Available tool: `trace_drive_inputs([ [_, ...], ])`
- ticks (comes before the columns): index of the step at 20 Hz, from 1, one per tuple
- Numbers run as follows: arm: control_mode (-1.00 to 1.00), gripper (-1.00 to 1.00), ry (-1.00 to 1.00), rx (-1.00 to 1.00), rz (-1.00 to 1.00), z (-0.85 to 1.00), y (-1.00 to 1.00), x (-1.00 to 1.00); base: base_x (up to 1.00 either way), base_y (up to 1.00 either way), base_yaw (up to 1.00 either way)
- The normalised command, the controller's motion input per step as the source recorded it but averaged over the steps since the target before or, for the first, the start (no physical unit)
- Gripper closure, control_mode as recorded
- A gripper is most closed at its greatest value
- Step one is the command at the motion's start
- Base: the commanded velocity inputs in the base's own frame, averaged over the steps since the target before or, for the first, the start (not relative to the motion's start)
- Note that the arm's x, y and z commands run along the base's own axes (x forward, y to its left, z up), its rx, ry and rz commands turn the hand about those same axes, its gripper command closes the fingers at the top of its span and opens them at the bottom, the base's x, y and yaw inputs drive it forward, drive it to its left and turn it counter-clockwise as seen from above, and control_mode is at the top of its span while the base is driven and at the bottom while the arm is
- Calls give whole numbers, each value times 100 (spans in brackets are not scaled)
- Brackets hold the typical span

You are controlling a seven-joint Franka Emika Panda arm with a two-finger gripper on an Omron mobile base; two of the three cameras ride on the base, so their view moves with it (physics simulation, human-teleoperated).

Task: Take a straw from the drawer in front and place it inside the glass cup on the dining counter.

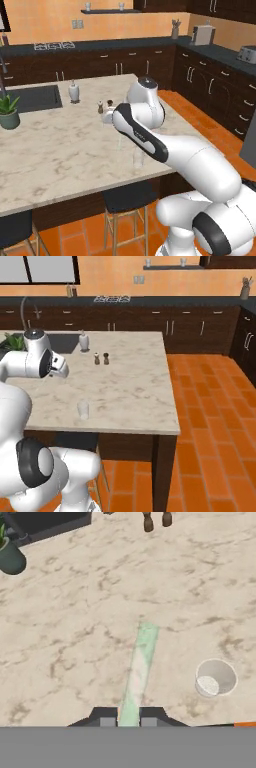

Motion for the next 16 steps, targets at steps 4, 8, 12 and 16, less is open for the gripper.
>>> trace_drive_inputs([
  [4, 100, 100, 0, 0, 0, 0, 0, 0, 100, -9, -1],
  [8, -100, 100, 6, 0, -1, 4, -1, 44, 50, 0, -3],
  [12, -100, 100, -4, 0, 17, 11, -47, 21, 0, 0, 0],
  [16, -100, 100, -20, 5, 48, 2, -81, 2, 0, 0, 0],
])
